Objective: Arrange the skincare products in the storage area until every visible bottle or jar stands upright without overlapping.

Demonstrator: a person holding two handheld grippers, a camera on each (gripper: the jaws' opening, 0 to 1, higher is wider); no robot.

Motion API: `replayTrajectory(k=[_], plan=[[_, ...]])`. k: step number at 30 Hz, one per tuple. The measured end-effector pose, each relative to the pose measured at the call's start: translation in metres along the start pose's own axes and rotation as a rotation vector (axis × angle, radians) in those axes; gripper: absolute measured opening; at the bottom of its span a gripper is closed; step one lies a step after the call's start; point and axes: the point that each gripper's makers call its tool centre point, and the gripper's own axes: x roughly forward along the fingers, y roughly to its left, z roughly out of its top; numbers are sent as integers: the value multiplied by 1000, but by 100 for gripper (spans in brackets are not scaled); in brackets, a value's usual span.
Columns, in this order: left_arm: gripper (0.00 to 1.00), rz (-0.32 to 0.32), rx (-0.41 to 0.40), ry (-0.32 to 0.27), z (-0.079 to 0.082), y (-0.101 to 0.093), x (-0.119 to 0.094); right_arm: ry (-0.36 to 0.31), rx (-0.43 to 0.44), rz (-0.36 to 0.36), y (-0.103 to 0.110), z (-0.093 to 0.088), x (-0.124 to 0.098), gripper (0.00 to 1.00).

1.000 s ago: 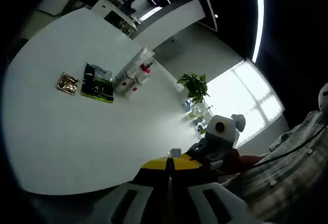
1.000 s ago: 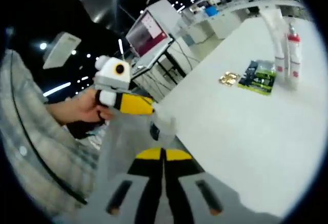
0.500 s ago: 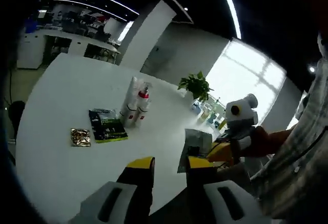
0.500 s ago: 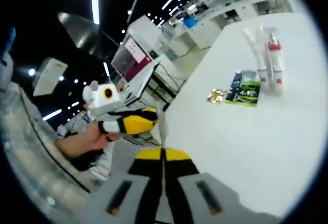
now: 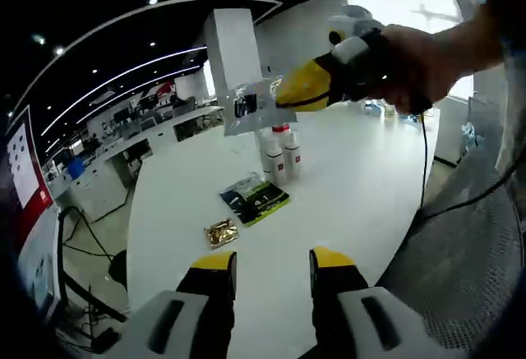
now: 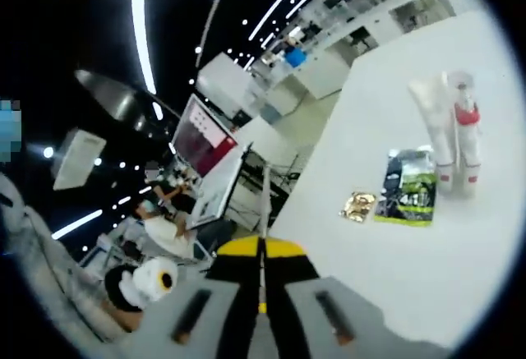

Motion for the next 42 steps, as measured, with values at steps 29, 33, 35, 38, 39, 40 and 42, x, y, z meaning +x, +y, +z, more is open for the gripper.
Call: replayTrajectory(k=[29, 33, 35, 38, 39, 40, 42], plan=[[23, 18, -7, 89, -23, 0, 5, 660, -392, -126, -83, 43, 128, 0], [22, 36, -1, 85, -22, 4, 3, 730, -296, -154, -105, 30, 129, 0], [22, 49, -4, 79, -21, 6, 2, 732, -283, -163, -115, 28, 132, 0], [22, 53, 1, 95, -24, 7, 3, 730, -181, -182, -123, 23, 134, 0], [22, 54, 3, 98, -25, 7, 3, 718, -141, -177, -123, 22, 137, 0], [22, 55, 6, 100, -25, 7, 3, 708, -116, -170, -123, 22, 140, 0], [22, 57, 5, 102, -26, 7, 3, 695, -67, -159, -121, 21, 145, 0]])
